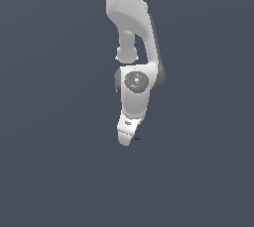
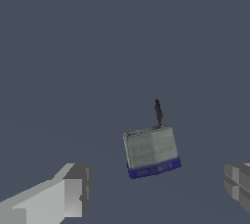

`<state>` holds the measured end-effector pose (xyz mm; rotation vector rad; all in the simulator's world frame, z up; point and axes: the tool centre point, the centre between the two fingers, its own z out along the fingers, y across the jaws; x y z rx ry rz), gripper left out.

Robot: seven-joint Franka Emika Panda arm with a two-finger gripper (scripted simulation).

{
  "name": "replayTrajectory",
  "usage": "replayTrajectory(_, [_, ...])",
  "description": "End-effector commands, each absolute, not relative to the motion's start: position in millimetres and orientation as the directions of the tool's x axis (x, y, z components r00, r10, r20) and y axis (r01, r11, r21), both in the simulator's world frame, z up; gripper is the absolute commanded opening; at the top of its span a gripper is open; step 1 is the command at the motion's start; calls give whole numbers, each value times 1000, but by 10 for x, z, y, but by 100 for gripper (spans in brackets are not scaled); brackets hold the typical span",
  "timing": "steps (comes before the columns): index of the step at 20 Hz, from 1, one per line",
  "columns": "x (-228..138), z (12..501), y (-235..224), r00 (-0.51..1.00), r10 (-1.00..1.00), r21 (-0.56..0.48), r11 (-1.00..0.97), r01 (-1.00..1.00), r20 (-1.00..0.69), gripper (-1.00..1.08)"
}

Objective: Pick up the object and move it to a goal position.

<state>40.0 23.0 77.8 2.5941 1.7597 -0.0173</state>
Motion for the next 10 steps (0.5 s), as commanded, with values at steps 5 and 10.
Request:
replayTrajectory(5, [440, 677, 270, 255, 967, -1, -255, 967, -5, 100])
replayTrajectory(10, [455, 637, 285, 209, 978, 0, -209, 978, -1, 100])
